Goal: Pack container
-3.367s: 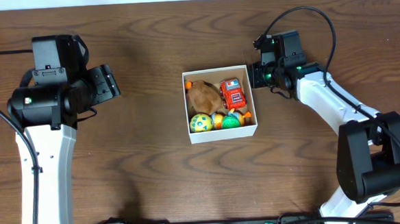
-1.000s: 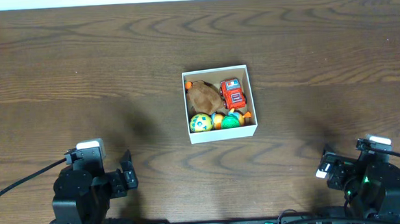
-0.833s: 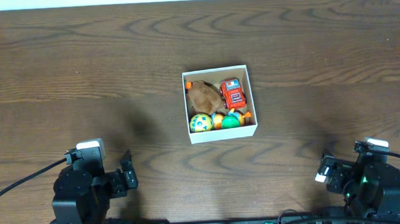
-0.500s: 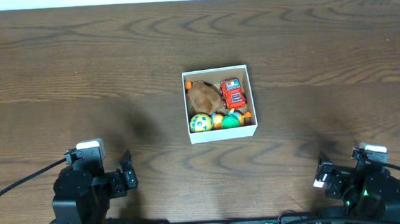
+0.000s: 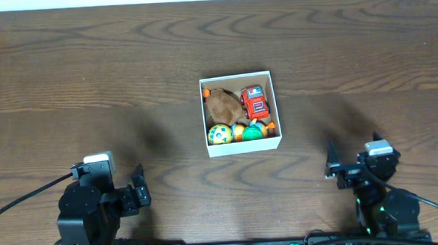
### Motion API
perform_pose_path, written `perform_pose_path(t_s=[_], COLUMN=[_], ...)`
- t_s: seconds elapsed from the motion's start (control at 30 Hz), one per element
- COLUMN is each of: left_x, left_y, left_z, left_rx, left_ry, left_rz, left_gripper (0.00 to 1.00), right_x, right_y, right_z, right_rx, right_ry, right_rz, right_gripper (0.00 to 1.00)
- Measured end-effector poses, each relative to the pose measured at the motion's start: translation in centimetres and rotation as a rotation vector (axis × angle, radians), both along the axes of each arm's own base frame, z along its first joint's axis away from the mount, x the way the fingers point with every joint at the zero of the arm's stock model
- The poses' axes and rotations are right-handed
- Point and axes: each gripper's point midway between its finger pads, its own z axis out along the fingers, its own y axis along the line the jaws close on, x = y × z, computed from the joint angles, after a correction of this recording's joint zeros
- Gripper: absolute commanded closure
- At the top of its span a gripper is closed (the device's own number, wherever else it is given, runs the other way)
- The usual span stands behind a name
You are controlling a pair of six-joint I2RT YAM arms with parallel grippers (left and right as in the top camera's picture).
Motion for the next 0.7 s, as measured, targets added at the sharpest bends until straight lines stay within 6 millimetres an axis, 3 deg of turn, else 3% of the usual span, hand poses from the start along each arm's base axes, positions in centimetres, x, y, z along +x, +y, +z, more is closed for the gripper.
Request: perform_pose_path(t_s=[0.1, 0.27, 0.7], left_x=[0.0, 0.0, 0.0], left_y=[0.0, 0.0, 0.0], left_z=[0.0, 0.0, 0.0], left_rx=[0.000, 0.000, 0.000], left_ry=[0.000, 0.000, 0.000], left_rz=[0.000, 0.000, 0.001], left_gripper=[0.02, 0.02, 0.02], right_x=[1.0, 1.4, 1.5], right_y=[0.4, 0.6, 0.7], right_z=[-0.1, -2.4, -2.3], right_rx=[-0.014, -0.031, -0.036], right_ry=[-0.085, -0.067, -0.075], right_rz=[0.022, 0.036, 0.040], right_gripper=[0.01, 0.01, 0.01])
